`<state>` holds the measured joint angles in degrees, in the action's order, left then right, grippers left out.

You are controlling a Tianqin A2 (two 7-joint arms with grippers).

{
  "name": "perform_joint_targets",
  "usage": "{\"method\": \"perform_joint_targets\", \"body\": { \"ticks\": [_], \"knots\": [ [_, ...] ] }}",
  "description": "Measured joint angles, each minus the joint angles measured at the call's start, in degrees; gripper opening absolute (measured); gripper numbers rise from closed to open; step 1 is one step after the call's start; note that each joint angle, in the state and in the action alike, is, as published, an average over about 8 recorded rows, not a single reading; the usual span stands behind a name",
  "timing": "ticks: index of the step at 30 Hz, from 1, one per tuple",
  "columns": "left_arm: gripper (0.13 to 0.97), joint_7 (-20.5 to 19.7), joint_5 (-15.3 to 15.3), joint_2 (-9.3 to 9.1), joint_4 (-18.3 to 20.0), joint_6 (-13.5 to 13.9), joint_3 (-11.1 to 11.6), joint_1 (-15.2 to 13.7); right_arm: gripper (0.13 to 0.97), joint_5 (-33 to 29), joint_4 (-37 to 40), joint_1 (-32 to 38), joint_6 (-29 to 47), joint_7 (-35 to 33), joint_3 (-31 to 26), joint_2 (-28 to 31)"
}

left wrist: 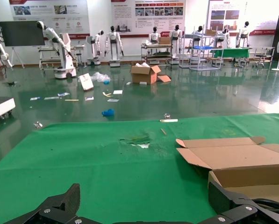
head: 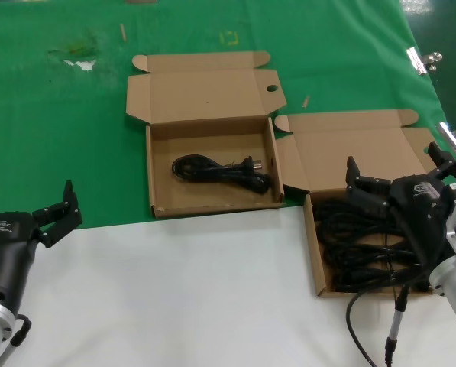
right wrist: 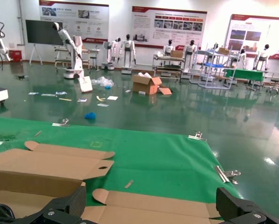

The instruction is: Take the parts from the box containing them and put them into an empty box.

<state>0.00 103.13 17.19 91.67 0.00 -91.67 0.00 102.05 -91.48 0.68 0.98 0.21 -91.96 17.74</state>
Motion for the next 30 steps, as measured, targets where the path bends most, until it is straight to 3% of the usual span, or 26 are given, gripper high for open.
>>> {"method": "perform_joint_targets", "body": {
  "ticks": [30],
  "knots": [
    [0.966, 0.0, 0.0, 0.0, 0.0, 0.0, 0.0, 0.0, 0.966, 0.0, 0.0, 0.0, 0.0, 0.0, 0.0, 0.0]
  ]
}}
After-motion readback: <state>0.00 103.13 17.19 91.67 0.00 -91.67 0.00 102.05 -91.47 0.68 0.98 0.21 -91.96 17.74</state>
